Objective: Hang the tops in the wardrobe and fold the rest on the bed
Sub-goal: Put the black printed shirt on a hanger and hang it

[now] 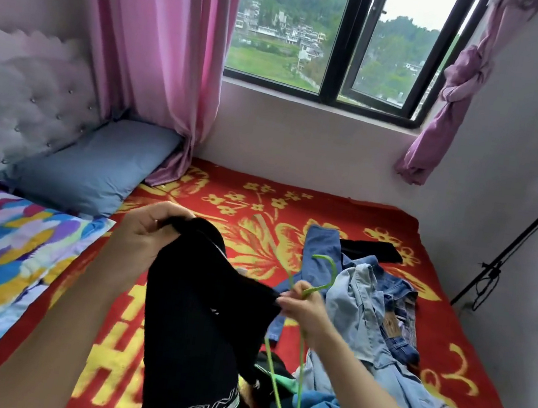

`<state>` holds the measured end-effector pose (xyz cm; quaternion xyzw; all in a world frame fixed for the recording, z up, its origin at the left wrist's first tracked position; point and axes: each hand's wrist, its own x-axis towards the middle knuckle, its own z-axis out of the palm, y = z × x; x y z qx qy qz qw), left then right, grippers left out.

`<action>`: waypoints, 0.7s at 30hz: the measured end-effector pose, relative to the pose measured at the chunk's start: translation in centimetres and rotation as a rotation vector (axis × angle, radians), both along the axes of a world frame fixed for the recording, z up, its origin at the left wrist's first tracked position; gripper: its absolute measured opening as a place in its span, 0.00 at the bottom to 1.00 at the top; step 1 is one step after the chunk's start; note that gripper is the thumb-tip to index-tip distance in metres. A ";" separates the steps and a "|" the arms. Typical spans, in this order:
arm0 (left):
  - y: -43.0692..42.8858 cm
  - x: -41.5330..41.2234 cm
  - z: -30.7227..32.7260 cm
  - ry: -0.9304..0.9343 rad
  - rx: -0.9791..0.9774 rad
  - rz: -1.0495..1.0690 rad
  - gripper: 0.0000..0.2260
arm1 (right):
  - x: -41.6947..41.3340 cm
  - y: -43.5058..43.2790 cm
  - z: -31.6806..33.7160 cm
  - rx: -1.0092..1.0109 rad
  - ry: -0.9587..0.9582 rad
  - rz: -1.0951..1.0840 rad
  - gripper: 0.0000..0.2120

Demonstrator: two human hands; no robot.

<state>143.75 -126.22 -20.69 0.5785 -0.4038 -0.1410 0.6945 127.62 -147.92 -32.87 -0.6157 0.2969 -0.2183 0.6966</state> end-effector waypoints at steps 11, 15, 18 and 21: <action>-1.3 2.6 -3.5 -0.114 0.137 0.309 0.27 | -5.3 -1.9 9.8 -0.417 -0.149 -0.297 0.19; -1.0 1.0 -7.6 0.089 0.275 0.170 0.16 | -7.4 -2.0 4.1 -0.304 0.061 -0.294 0.21; -0.8 -0.3 -10.6 0.310 0.347 0.081 0.17 | -8.6 -1.6 -0.3 -0.241 0.226 -0.264 0.22; -0.6 -1.5 -11.9 0.395 0.413 0.025 0.21 | -9.5 -0.8 -3.1 -0.208 0.366 -0.220 0.21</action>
